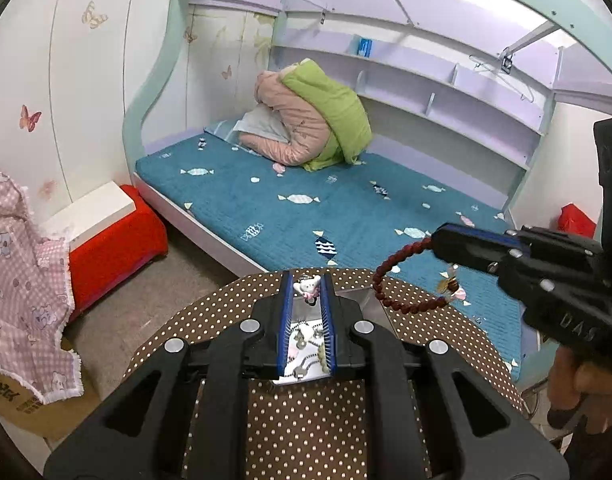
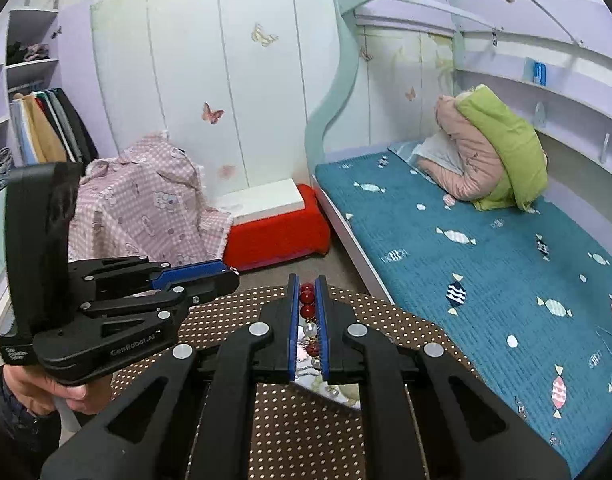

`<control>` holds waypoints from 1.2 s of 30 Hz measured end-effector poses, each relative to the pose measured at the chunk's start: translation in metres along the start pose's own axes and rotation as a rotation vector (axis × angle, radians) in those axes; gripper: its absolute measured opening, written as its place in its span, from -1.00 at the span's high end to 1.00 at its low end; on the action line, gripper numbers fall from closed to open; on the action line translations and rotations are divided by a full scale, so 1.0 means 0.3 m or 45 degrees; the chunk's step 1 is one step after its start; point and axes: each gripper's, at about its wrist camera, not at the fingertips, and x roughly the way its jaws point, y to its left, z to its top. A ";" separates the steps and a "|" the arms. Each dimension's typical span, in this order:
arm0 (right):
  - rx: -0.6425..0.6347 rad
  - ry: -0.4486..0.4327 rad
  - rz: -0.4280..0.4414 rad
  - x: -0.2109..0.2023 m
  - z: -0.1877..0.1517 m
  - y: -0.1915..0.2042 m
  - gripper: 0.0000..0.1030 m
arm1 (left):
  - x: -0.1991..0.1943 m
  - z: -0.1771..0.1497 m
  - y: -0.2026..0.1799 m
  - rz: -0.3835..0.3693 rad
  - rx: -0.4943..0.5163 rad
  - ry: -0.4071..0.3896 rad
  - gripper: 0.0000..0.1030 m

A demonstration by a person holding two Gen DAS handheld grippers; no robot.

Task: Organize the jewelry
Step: 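Carry silver charm in left gripper over box while right carries red bracelet, then open left gripper dropping silver charm into box while right drops red bracelet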

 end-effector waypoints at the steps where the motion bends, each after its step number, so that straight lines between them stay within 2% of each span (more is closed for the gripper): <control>1: 0.012 0.014 -0.004 0.020 0.001 -0.011 0.87 | 0.018 0.008 0.002 -0.001 -0.008 0.012 0.73; 7: 0.064 0.091 -0.030 0.105 -0.022 -0.050 0.86 | 0.133 0.032 0.020 0.011 -0.037 0.090 0.72; 8: 0.077 0.095 -0.035 0.114 -0.022 -0.053 0.84 | 0.145 0.032 0.023 0.017 -0.042 0.099 0.64; 9: 0.096 0.095 -0.038 0.121 -0.025 -0.059 0.81 | 0.152 0.031 0.027 0.027 -0.050 0.104 0.23; 10: 0.121 0.098 -0.041 0.127 -0.028 -0.071 0.78 | 0.154 0.031 0.035 0.043 -0.063 0.101 -0.10; 11: 0.131 0.100 -0.042 0.129 -0.030 -0.076 0.67 | 0.152 0.030 0.039 0.059 -0.079 0.088 -0.54; 12: 0.143 0.095 -0.052 0.126 -0.033 -0.083 0.58 | 0.142 0.027 0.047 0.073 -0.099 0.060 -0.58; 14: 0.160 0.077 -0.070 0.116 -0.033 -0.089 0.12 | 0.126 0.025 0.057 0.083 -0.105 0.054 -0.63; 15: 0.174 0.064 -0.083 0.105 -0.035 -0.095 0.03 | 0.116 0.021 0.064 0.097 -0.106 0.046 -0.73; 16: 0.193 0.042 -0.096 0.091 -0.037 -0.102 -0.27 | 0.097 0.017 0.070 0.120 -0.112 0.025 -0.76; 17: 0.208 0.023 -0.098 0.079 -0.036 -0.105 -0.67 | 0.080 0.014 0.074 0.135 -0.114 0.014 -0.79; 18: 0.221 -0.002 -0.100 0.062 -0.039 -0.105 -0.80 | 0.067 0.010 0.075 0.144 -0.114 0.008 -0.85; 19: 0.227 -0.023 -0.101 0.042 -0.043 -0.102 -0.85 | 0.044 0.005 0.076 0.166 -0.114 -0.003 -0.86; 28: 0.271 -0.080 -0.195 -0.101 -0.082 -0.046 -0.85 | -0.203 -0.072 0.027 0.329 -0.075 -0.148 -0.90; 36: 0.239 -0.174 -0.283 -0.307 -0.167 0.104 -0.85 | -0.440 -0.192 -0.043 0.385 -0.056 -0.272 -0.90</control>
